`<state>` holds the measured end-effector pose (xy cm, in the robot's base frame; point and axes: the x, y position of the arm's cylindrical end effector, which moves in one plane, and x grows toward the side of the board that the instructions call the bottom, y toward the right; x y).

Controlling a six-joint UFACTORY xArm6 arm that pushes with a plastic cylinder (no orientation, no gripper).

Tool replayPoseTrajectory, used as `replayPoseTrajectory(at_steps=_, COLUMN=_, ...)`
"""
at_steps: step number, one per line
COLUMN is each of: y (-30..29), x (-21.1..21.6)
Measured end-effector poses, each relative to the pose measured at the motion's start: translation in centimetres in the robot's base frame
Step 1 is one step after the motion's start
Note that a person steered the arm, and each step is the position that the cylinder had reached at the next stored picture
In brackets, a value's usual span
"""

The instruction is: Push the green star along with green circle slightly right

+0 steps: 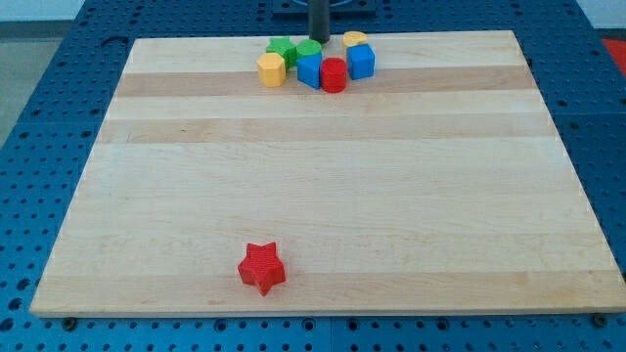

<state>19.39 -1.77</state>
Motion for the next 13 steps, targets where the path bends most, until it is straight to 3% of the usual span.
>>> replayPoseTrajectory(at_steps=4, y=-16.2, x=1.0)
replayPoseTrajectory(at_steps=6, y=-14.8, x=6.2)
replayPoseTrajectory(at_steps=10, y=-3.5, x=0.4)
replayPoseTrajectory(at_steps=13, y=-4.7, x=2.4)
